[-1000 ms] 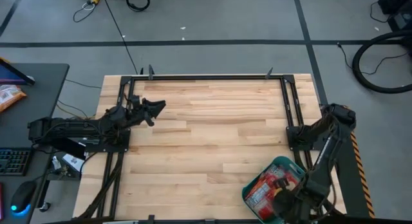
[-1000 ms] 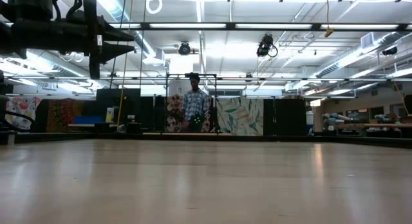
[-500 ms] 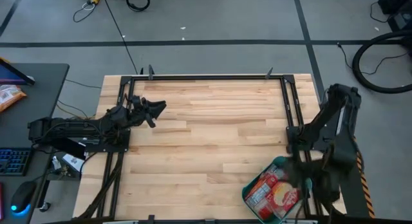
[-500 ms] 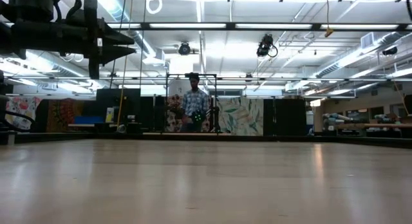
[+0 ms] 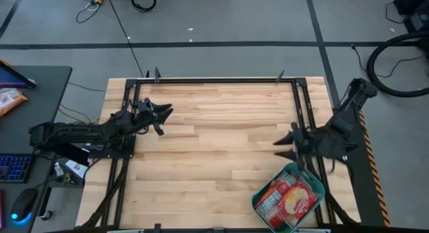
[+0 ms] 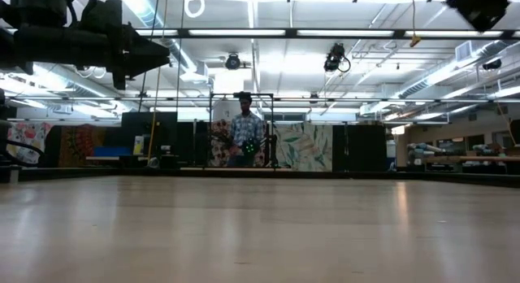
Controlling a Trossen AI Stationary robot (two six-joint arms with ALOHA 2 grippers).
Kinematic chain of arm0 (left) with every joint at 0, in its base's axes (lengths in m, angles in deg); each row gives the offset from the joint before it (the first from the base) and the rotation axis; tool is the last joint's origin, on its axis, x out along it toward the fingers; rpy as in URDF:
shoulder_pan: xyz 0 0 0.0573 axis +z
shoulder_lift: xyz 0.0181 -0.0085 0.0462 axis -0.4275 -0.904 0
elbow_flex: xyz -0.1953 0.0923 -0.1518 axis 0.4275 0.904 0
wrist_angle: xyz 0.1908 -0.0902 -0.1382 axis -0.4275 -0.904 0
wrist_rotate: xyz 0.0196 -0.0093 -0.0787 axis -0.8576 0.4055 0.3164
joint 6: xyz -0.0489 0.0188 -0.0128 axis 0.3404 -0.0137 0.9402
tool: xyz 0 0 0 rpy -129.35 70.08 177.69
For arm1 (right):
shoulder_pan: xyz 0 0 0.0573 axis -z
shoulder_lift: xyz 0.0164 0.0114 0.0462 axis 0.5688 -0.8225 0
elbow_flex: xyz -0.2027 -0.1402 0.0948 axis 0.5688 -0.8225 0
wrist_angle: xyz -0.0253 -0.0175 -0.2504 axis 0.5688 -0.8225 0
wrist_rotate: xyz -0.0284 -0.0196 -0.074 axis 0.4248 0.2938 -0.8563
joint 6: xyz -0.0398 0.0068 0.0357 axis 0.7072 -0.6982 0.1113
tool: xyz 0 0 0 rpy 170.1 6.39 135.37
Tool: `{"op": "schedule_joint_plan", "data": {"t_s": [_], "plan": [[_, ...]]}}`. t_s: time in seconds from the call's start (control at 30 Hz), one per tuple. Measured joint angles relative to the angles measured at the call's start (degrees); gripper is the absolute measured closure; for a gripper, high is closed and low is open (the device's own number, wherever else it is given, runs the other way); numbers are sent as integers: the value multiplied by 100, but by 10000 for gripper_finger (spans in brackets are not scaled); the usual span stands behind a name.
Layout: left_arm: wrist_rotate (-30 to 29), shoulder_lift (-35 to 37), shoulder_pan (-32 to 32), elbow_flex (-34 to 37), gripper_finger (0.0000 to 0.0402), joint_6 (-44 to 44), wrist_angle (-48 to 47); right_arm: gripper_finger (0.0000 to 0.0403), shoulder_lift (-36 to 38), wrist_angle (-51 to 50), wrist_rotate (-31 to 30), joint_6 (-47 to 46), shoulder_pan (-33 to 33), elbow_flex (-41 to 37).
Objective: Sort popcorn bags into baskets
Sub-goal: Return to Home Position
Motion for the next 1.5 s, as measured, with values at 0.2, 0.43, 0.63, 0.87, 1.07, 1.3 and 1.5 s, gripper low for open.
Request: {"op": "schedule_joint_plan", "data": {"t_s": [0.2,0.43,0.63,0.87,1.07,1.3,1.5], "plan": [[2,0,0,0,285,-2,5,213,908,2417,723,1134,1145,-1382],[5,7,0,0,285,22,19,236,1459,3385,870,2044,1677,-2165],[495,11,-2,0,285,-46,29,239,2091,4164,432,2898,1830,-2848],[651,11,-2,0,285,-295,109,243,2954,5045,311,3454,2213,-3715],[653,11,-2,2,285,-616,412,243,3463,5033,346,3532,2479,-3903],[758,26,-2,2,285,-763,425,243,3587,5031,-259,3918,2507,-3903],[1166,604,-2,2,285,-961,110,242,3587,5032,-386,3857,2506,-3903]]}}
